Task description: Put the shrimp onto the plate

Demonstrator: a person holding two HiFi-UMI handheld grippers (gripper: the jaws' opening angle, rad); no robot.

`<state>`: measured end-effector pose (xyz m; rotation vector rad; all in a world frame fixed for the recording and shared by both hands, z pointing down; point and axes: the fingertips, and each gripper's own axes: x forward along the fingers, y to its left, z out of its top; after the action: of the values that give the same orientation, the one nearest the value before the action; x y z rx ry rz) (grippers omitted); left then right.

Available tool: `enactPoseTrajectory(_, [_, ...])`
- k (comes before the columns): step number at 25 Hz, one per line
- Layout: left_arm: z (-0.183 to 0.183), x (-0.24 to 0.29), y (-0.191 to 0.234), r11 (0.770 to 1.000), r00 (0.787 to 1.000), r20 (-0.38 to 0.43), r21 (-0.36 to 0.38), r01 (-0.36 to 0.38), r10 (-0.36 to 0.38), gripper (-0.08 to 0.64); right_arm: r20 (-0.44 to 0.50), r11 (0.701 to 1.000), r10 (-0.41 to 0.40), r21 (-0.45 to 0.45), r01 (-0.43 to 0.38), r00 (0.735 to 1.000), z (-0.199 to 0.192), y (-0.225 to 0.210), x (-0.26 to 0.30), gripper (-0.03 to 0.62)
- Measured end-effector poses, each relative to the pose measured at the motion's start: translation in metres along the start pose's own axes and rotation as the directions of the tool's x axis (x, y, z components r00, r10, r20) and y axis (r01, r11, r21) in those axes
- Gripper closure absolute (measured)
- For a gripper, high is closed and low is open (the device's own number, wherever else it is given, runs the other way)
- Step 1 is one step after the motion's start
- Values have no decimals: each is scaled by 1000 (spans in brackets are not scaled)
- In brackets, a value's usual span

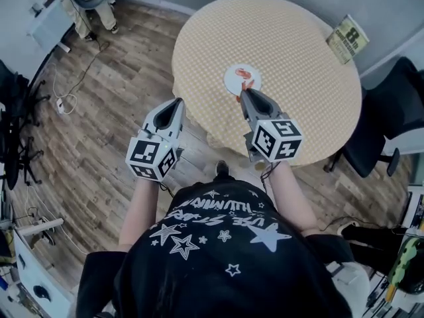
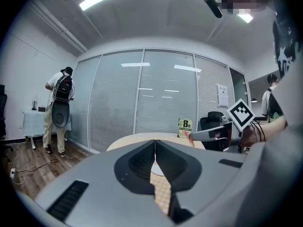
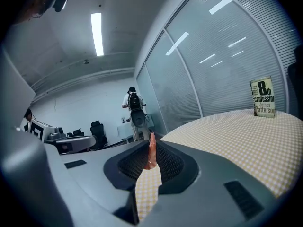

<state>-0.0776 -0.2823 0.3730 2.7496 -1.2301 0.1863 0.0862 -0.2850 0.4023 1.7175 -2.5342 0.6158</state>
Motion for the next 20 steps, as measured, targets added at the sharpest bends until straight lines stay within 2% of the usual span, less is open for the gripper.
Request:
enactPoseTrajectory(5, [10, 55, -16, 998, 998, 0, 5, 58, -58, 551, -12, 999, -32, 17, 32, 999, 5, -40, 3, 531])
enactPoseTrajectory(12, [10, 98, -23, 997, 997, -16, 16, 77, -76, 551, -32, 997, -55, 49, 57, 998, -2, -79, 12, 531])
enactPoseTrajectory(20, [-2, 127, -3, 994, 992, -68, 18, 108, -106, 551, -95, 994, -76, 76, 84, 993, -23, -88, 46, 531])
